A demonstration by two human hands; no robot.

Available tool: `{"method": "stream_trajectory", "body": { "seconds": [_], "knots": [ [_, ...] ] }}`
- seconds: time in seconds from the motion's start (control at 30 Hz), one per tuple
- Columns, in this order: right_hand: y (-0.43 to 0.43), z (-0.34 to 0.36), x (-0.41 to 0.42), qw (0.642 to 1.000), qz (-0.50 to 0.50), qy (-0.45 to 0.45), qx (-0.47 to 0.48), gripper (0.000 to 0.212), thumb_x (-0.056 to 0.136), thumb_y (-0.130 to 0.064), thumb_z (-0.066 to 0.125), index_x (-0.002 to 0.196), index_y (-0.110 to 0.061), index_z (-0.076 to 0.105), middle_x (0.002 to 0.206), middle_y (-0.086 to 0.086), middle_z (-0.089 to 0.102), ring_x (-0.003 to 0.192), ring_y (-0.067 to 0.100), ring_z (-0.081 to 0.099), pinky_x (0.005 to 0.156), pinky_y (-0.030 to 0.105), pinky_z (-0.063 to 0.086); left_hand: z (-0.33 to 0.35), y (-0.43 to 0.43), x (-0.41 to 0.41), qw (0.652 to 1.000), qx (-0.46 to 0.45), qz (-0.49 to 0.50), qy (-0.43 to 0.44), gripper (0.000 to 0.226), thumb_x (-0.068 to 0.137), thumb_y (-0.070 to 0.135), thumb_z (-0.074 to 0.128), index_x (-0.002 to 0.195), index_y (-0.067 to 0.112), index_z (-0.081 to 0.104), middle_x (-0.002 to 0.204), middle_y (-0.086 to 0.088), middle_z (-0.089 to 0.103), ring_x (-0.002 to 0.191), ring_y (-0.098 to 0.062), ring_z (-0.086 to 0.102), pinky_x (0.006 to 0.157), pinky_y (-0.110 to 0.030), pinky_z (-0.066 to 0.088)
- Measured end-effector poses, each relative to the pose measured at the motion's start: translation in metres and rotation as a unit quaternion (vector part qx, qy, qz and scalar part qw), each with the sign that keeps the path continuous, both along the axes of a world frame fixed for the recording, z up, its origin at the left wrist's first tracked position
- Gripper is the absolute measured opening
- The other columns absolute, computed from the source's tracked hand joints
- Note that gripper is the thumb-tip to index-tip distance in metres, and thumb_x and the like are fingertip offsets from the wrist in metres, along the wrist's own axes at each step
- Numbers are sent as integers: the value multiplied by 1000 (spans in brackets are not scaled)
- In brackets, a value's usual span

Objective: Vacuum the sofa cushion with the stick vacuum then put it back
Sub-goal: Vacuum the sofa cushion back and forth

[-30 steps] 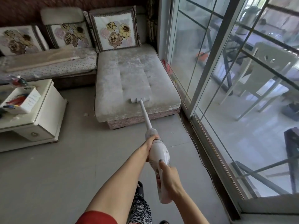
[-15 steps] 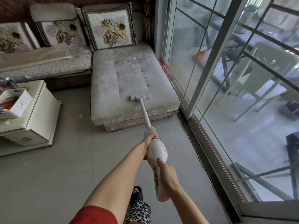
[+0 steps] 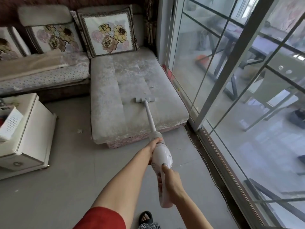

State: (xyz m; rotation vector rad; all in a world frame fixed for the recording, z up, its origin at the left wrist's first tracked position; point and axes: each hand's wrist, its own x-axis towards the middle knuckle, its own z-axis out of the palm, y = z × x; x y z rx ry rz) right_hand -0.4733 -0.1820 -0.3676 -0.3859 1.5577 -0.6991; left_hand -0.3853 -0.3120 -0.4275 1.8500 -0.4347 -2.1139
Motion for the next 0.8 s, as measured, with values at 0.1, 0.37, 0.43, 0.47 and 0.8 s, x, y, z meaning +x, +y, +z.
{"method": "stream_trajectory", "body": {
  "seconds": [0.1, 0.37, 0.43, 0.47, 0.8],
  "knots": [
    [-29, -3, 16, 1000, -17, -7, 0, 33, 93, -27, 49, 80, 1, 60, 59, 9, 49, 42, 16, 43, 41, 22, 34, -4, -31, 15, 1000, 2, -6, 1, 48, 76, 59, 62, 80, 11, 58, 56, -11, 64, 58, -24, 59, 52, -25, 46],
    [-101, -7, 38, 1000, 23, 18, -8, 34, 96, -26, 45, 78, 1, 54, 59, 10, 46, 43, 18, 42, 34, 16, 33, -17, -109, 38, 1000, 3, -11, 1, 50, 73, 61, 63, 84, 11, 60, 72, -12, 63, 63, -25, 61, 58, -25, 49],
    [-130, -13, 42, 1000, 19, 6, -3, 36, 94, -30, 47, 79, 1, 55, 59, 10, 47, 42, 19, 43, 39, 21, 36, -20, -136, 40, 1000, -13, 4, 7, 49, 74, 60, 64, 82, 11, 60, 73, -12, 62, 64, -25, 60, 60, -26, 49],
    [-138, -14, 43, 1000, 10, 2, -1, 36, 93, -31, 48, 78, 1, 56, 60, 11, 49, 42, 20, 45, 41, 23, 37, -20, -146, 41, 1000, -19, 10, 7, 48, 76, 59, 64, 81, 11, 60, 72, -11, 62, 63, -25, 59, 60, -26, 49],
    [-282, -12, 28, 999, 30, -21, -4, 34, 93, -29, 49, 79, 1, 59, 65, 12, 51, 47, 20, 48, 46, 25, 42, -13, -285, 34, 999, -27, 37, 10, 47, 72, 62, 66, 76, 16, 62, 70, -9, 65, 60, -24, 62, 57, -26, 50]
  ]
}}
